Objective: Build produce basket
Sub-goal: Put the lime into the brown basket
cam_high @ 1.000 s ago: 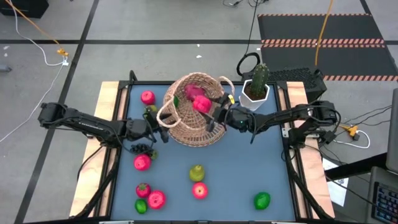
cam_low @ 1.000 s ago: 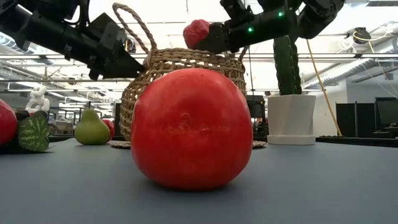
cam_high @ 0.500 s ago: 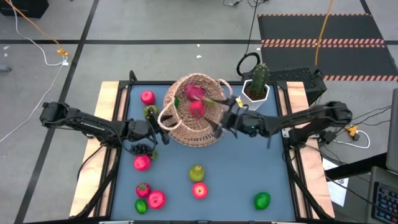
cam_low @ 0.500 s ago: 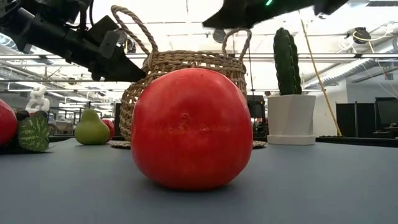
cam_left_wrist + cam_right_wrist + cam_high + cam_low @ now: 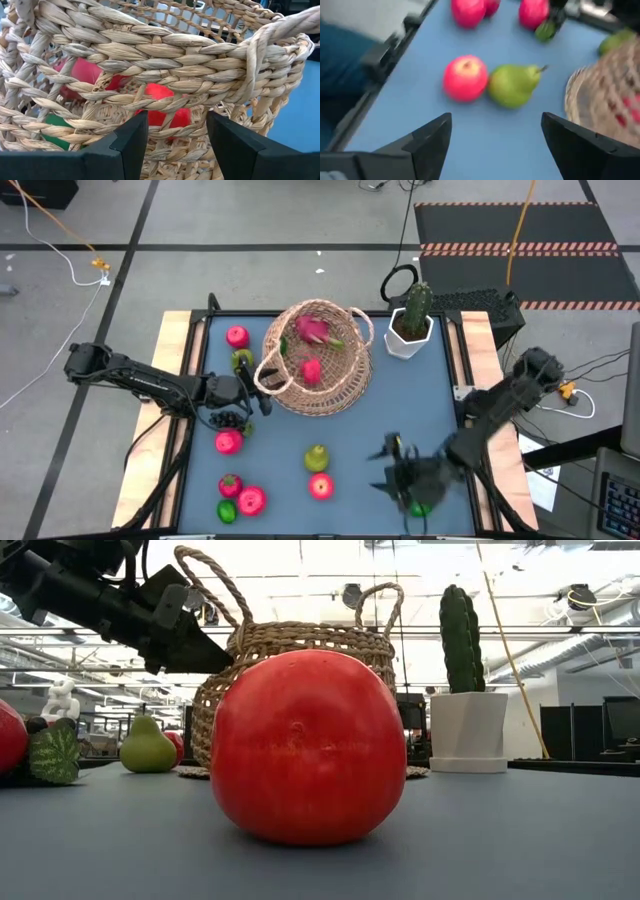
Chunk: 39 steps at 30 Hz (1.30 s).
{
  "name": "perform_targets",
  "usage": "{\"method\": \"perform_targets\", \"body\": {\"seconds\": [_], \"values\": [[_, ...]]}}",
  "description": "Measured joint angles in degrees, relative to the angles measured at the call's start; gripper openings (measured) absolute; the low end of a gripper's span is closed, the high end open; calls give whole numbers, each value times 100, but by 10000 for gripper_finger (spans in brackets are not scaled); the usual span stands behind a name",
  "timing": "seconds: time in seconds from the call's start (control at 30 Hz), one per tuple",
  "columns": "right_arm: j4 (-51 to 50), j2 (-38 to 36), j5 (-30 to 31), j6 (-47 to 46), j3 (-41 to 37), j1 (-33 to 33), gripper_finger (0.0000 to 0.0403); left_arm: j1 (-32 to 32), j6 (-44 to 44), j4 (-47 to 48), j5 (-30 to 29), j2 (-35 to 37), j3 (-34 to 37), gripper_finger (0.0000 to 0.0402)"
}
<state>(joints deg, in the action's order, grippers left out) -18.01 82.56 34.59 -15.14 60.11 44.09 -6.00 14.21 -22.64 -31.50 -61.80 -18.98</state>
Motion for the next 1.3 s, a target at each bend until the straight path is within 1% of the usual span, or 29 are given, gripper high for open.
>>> {"method": "perform_targets", "body": {"seconds": [0.03, 0.07, 0.17, 0.27, 0.3, 0.37, 0.43, 0.53, 0.63, 0.7, 0.83, 0.97, 1.03, 1.17, 1.3], "values": [[-470, 132, -13, -471, 297, 188, 298, 2, 5, -13, 3, 0, 0, 204], [-850, 247, -148, -953, 564, 351, 298, 2, 5, -27, 2, 0, 0, 204], [-1517, 528, -1208, -2024, 1064, 703, 298, 2, -40, -123, 4, -2, 0, 204], [-1627, 553, -2197, -2886, 1098, 1033, 298, 2, -320, -227, 18, -2, 0, 204], [-1620, 535, -2344, -3129, 1082, 1120, 298, 2, -442, -255, 21, -4, 0, 204], [-1844, 521, -2408, -3519, 1066, 1261, 297, 15, -687, -308, 27, -7, 0, 204], [-2311, 535, -2398, -3940, 1051, 1341, 297, 68, -847, -381, 41, -7, 0, 205], [-2943, 524, -2451, -4498, 1045, 1342, 297, 168, -856, -442, 43, -7, 0, 204], [-3432, 529, -2584, -4570, 1043, 1341, 297, 258, -811, -445, 42, -7, 0, 204], [-3363, 527, -2577, -4415, 1007, 1341, 297, 301, -811, -445, 42, -7, 0, 204], [-2804, 524, -2599, -3678, 705, 1356, 297, 337, -807, -445, 38, -4, 0, 204], [-2045, 525, -2866, -3112, 212, 1376, 297, 337, -806, -444, 34, -4, 0, 204], [-1778, 527, -3074, -3091, -64, 1380, 297, 337, -804, -444, 32, -4, 0, 204], [-1447, 492, -3618, -3371, -493, 1371, 297, 337, -793, -445, 18, -2, 0, 204], [-1062, 492, -3665, -3491, -891, 1369, 297, 337, -791, -443, 15, -2, 0, 204]]}}
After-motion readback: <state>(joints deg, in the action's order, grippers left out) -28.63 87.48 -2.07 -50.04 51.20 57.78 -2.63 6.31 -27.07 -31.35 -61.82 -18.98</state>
